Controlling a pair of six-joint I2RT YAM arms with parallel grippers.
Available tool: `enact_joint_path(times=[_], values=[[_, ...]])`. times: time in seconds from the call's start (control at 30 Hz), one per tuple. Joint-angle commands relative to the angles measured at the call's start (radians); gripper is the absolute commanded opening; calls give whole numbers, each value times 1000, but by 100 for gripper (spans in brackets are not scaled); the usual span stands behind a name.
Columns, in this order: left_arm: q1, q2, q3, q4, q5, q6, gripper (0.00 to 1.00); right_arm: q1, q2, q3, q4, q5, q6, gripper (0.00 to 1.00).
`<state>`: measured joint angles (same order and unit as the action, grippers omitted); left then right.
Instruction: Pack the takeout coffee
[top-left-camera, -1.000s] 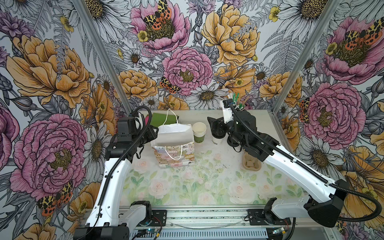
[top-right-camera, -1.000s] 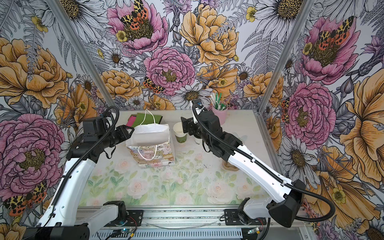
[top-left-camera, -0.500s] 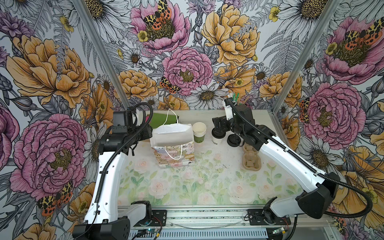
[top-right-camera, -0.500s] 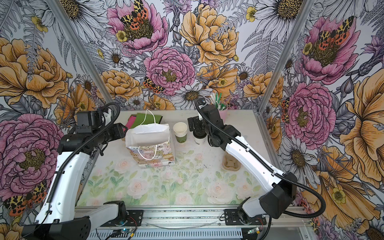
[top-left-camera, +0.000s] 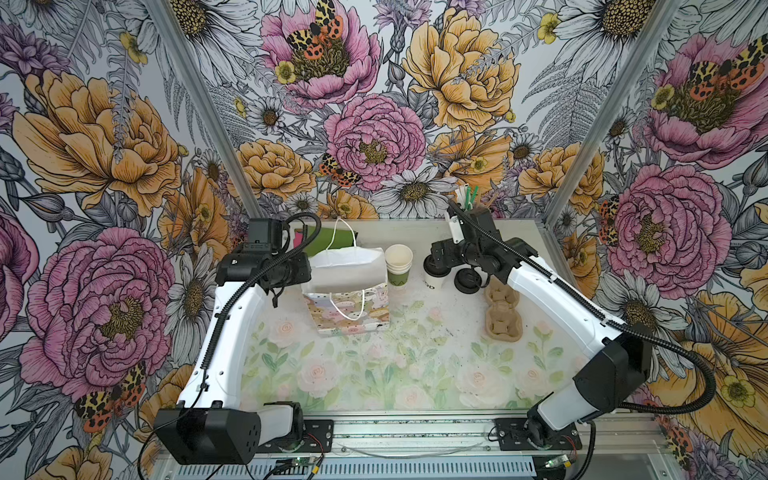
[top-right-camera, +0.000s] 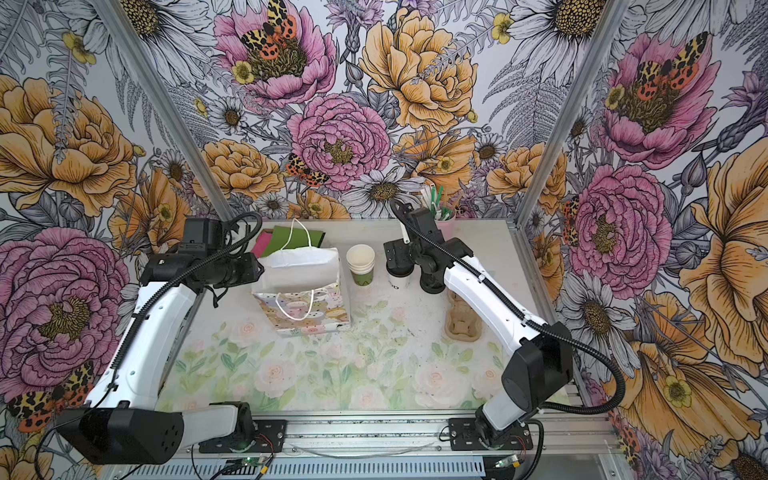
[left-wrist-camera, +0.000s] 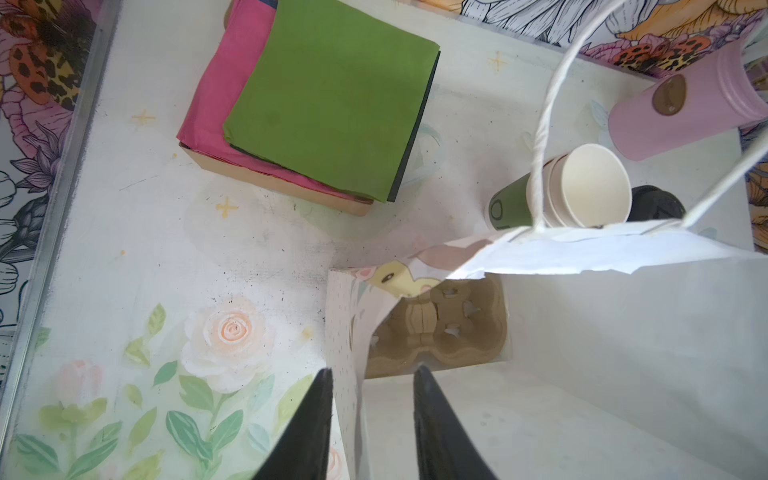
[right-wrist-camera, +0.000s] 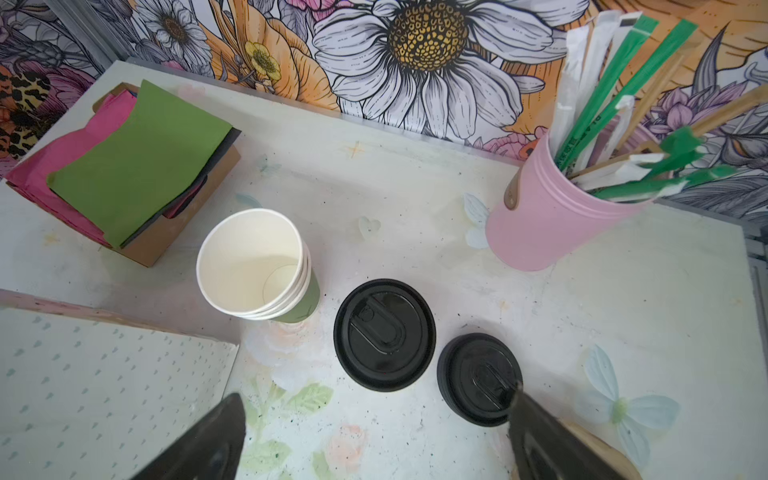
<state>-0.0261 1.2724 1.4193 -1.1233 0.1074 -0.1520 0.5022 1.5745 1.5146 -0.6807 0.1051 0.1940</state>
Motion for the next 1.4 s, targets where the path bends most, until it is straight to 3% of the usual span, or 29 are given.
enact_joint_path(times=[0.0, 0.27, 0.5, 0.87, 1.37], values=[[-13, 10, 1, -4, -28, 12, 29, -9, 13, 30, -13, -19, -5, 99], [-44, 37, 14, -3, 7, 29, 9, -25, 11, 20, -22, -28, -5, 99], [-93, 47, 36, -4, 63, 51, 0, -43, 0, 0, -33, -30, -5, 99], [-212, 67, 54, -2, 167, 100, 0, -71, 17, 1, -45, -46, -6, 99], [-147, 28, 19, -4, 150, 85, 0, -92, 187, 78, -57, -115, -30, 99]])
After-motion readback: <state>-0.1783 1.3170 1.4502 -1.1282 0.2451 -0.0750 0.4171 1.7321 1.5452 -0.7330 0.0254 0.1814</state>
